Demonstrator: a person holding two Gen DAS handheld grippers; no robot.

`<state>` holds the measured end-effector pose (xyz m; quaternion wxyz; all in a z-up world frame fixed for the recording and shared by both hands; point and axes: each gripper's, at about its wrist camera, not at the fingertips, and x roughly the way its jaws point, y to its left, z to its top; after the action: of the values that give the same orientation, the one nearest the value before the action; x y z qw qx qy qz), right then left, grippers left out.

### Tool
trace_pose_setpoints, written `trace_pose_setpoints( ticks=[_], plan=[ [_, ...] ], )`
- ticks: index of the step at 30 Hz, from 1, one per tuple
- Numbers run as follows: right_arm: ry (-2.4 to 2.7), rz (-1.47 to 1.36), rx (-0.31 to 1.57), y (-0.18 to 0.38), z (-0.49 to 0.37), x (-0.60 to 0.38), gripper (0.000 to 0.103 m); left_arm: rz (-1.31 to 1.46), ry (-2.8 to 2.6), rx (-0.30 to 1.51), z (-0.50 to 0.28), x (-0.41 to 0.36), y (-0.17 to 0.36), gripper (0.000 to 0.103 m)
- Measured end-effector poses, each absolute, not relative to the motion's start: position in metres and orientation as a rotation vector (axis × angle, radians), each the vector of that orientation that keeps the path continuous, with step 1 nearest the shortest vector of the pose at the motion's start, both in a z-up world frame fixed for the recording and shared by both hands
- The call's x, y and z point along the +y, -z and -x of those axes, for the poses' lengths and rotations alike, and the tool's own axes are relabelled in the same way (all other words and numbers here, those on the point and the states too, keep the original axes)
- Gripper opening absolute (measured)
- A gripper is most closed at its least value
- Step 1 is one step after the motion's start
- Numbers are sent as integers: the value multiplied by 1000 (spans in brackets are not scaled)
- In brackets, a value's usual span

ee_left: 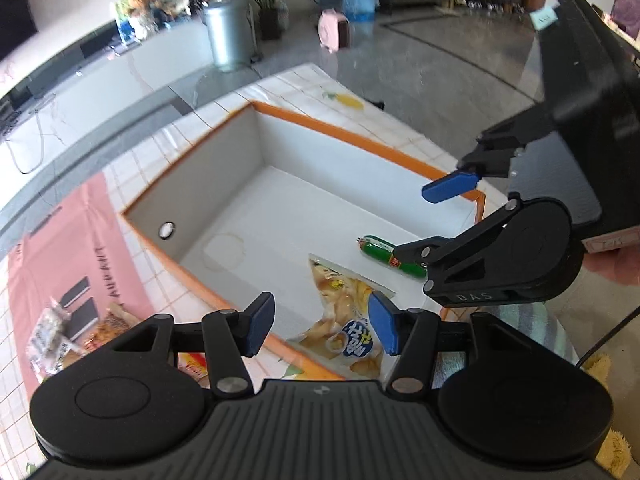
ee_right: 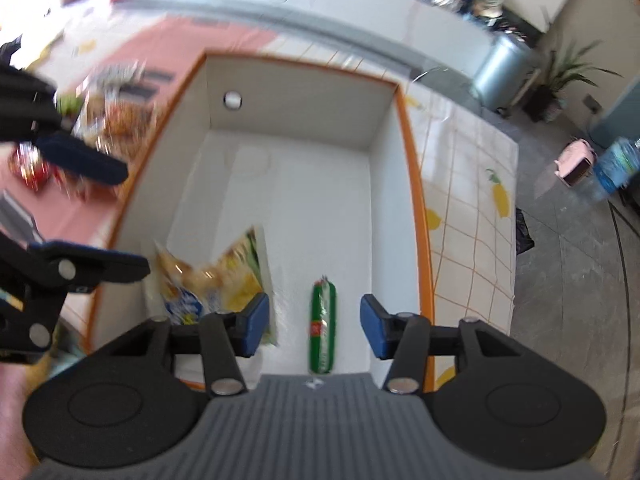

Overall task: Organize snacks
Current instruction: 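Open the right tool to drop the sausage while the left tool drops the chip bag, then withdraw both open tools from the box back over the snack pile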

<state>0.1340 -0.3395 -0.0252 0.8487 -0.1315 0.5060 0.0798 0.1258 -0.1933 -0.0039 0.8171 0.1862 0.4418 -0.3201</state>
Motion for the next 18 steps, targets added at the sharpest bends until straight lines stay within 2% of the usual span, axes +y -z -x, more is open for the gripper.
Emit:
trace_pose_setpoints(
  ticks=[6,9,18],
  plan=[
    [-165,140,1029,2,-114,-316,57,-355,624,900,-115,-160,-15,64],
    [-184,85,1029,-5,-104,-293,63,-335,586,892,-111,-138,-20,66],
    [-217,10,954,-4,-80,-216,65,-286,447,897,-95,-59,-17,67]
  ],
)
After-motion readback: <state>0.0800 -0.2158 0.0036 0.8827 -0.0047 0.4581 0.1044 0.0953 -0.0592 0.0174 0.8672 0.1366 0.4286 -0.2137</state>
